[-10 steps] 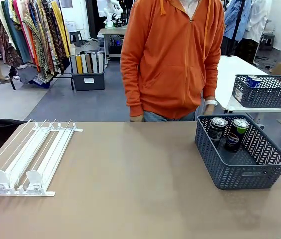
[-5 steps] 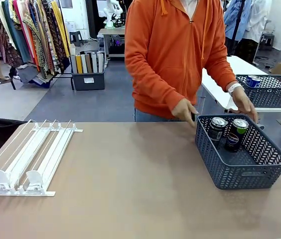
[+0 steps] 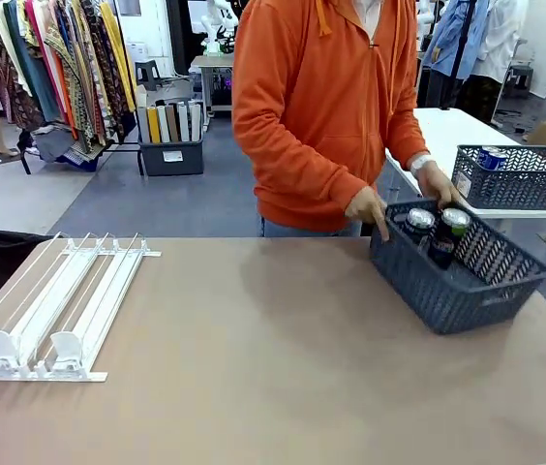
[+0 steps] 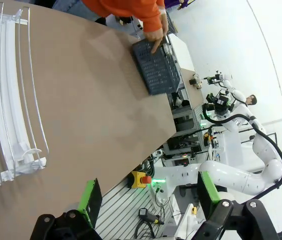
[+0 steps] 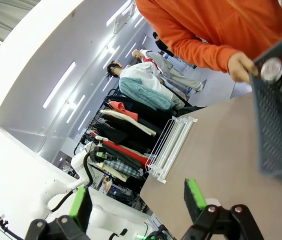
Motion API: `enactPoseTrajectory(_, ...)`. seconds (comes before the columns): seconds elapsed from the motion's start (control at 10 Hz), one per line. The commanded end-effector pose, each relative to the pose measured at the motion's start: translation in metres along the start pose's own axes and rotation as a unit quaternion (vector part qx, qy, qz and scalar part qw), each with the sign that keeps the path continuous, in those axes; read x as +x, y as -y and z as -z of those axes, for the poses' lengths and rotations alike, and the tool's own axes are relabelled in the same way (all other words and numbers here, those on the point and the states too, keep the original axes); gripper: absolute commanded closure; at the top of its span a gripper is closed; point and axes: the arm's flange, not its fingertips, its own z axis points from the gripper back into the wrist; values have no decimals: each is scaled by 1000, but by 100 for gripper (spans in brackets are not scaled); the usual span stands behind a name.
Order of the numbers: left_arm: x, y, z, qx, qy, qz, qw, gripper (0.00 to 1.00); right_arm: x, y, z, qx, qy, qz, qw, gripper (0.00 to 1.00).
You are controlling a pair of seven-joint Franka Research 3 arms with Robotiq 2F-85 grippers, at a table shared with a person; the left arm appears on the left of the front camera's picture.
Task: Retrieve and store the cans from the dispenser.
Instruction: Pick up one can from the Automatic Can Dispenser and place it in the middle of the table.
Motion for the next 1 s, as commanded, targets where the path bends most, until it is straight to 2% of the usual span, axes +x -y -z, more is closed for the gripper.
enactPoseTrajectory(0.0,1,1,1,-10,5,7,1000,0,4,-4,3,5,8,5,1000,0)
enactPoseTrajectory(0.9,1,1,1,-10,5,7,1000,0,4,-4,3,5,8,5,1000,0)
